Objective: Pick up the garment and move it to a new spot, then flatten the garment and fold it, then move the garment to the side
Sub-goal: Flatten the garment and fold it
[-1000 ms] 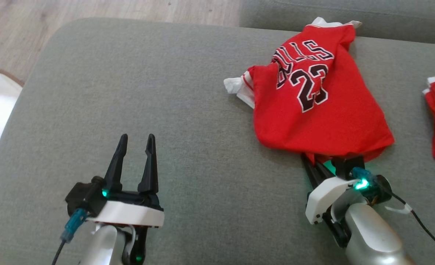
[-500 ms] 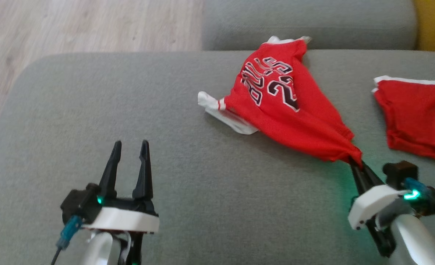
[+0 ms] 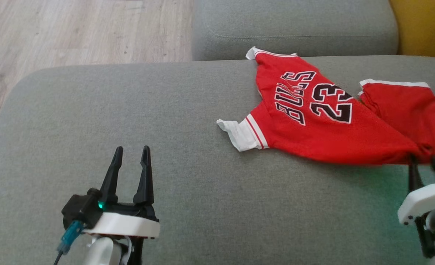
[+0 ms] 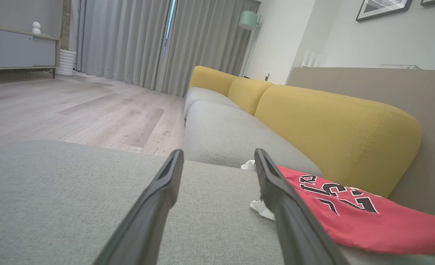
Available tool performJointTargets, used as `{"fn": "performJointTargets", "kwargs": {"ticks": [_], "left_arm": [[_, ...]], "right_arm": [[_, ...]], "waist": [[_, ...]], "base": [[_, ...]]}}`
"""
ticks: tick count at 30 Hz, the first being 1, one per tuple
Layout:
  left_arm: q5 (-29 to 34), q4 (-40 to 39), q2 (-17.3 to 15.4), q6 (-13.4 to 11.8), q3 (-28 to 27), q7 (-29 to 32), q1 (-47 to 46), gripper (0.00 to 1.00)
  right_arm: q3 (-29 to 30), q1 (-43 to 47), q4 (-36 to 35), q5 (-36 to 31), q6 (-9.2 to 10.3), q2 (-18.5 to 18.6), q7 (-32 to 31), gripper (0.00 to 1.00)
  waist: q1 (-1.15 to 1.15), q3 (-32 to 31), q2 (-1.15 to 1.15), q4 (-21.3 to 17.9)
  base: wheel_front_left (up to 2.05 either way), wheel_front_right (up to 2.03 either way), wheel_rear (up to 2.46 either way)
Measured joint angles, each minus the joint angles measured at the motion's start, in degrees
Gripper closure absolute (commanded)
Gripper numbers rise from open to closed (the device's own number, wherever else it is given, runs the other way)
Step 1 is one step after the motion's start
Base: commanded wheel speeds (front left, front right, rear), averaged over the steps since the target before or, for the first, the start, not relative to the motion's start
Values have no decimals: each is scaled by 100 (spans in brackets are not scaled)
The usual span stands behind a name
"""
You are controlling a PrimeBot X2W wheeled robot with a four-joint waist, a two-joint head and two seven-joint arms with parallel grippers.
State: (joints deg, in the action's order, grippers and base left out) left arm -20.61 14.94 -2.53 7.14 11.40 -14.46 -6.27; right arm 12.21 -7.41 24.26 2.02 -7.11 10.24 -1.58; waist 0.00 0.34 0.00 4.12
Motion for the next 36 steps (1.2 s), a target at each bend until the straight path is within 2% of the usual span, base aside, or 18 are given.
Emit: {"fn": "performJointTargets", "kwargs": {"ticks": [2, 5, 12, 19, 22, 27, 31, 36], "left_arm": [[0, -1, 0, 0, -2, 0, 0, 0], [0, -1, 0, 0, -2, 0, -1, 0], [1, -26, 0, 1, -9, 0, -8, 0], [1, -44, -1, 1, 41, 0, -44, 0], [0, -43, -1, 1, 118, 0, -74, 0], [-12, -27, 0, 1, 222, 0, -233, 0], [-142, 4, 3, 1, 402, 1, -363, 0], [-272, 68, 1, -2, 595, 0, -421, 0]], "right_arm": [[319, -2, -160, -232, 0, -232, 74, 0], [307, -5, -448, -489, 0, -487, 433, 0], [-831, 32, -869, -277, 0, -688, 1193, 0], [-1585, 242, -765, -179, 0, -751, 1314, 0], [-1951, -33, -584, -278, 0, -748, 1031, 0], [-2504, -1011, -62, -455, 0, -731, 283, 0], [-2974, -1789, 666, -487, 0, -675, -471, 0], [-3249, -2592, 1727, -369, 0, -506, -1161, 0]], "waist": [[0, 19, 0, 28], [0, 53, 0, 63], [0, 125, 0, 105], [0, 243, 0, 229], [0, 325, 0, 330], [1, 481, 0, 574], [1, 597, 0, 845], [1, 743, 0, 1295]], "base": [[0, 0, 0], [0, 0, 0], [0, 0, 0], [0, 0, 0], [0, 0, 0], [0, 0, 0], [0, 0, 0], [0, 0, 0]]}}
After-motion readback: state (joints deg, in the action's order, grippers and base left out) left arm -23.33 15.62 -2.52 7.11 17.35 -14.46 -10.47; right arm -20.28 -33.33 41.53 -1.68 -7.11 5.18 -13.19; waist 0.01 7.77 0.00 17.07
